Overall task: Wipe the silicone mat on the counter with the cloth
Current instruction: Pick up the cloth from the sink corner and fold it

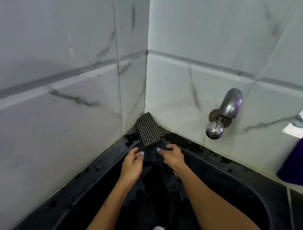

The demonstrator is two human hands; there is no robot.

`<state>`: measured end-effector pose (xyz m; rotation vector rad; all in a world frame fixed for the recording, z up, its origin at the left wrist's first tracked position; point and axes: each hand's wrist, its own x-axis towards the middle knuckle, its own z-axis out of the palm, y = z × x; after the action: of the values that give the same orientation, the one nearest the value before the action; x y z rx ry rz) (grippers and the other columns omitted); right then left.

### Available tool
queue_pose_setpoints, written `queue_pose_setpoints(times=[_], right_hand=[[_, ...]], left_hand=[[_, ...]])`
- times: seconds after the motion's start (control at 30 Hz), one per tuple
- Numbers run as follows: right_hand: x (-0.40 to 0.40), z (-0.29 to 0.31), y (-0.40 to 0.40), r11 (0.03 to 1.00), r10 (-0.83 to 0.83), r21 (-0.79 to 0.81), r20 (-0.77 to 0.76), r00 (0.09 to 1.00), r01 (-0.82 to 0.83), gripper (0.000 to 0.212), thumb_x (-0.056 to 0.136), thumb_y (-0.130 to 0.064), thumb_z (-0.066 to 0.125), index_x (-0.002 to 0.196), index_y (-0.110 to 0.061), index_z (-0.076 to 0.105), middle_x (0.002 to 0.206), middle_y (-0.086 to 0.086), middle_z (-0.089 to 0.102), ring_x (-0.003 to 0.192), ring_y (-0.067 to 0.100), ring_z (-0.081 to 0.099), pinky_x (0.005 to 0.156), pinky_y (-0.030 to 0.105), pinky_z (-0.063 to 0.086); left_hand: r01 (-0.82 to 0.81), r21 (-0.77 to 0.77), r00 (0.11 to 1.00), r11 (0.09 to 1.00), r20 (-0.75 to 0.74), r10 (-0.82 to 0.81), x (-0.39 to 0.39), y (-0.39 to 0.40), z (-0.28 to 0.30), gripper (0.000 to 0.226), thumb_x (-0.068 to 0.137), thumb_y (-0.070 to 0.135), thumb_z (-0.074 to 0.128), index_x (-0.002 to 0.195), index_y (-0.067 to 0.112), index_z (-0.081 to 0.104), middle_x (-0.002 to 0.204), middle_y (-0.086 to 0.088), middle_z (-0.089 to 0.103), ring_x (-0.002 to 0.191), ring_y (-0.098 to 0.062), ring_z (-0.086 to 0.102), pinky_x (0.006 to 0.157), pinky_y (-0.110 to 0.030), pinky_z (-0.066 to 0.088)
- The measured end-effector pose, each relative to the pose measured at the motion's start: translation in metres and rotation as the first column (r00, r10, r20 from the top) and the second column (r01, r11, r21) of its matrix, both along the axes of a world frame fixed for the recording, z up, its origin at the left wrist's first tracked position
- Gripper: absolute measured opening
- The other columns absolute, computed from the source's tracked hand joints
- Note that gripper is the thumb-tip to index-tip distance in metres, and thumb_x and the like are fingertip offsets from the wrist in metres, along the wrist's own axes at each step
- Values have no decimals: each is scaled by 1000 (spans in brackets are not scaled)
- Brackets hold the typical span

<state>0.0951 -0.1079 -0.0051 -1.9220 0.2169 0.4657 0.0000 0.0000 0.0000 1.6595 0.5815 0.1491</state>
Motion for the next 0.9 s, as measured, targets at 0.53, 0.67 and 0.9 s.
queue_pose_setpoints(times=[0.53, 0.67, 0.9], right_hand=[[59, -12, 85, 706, -493, 392, -326, 807, 590, 74, 72, -18, 78, 130, 3, 37, 133, 23, 47, 113, 38, 55, 94, 48, 49], [57, -6, 80, 782, -409, 401, -247, 879, 477, 55, 71, -20, 76, 119, -2, 55, 119, 14, 59, 96, 26, 58, 65, 34, 54], [9, 35, 28, 714, -361, 542, -256, 897, 442, 18, 73, 3, 63, 88, 1, 54, 89, 15, 61, 79, 25, 59, 53, 30, 49]], left_hand=[[-129, -343, 992, 930, -38, 124, 17, -2, -42, 17, 99, 19, 39, 102, 22, 56, 92, 3, 67, 89, -18, 64, 78, -30, 47], [-158, -384, 987, 910, -59, 146, 13, -3, -42, 19, 99, 17, 38, 100, 21, 57, 94, 0, 67, 91, -21, 64, 78, -30, 47], [-113, -466, 991, 878, -111, 69, 4, -25, -19, 40, 98, 33, 37, 119, 4, 55, 102, -8, 65, 93, -21, 62, 75, -26, 46]])
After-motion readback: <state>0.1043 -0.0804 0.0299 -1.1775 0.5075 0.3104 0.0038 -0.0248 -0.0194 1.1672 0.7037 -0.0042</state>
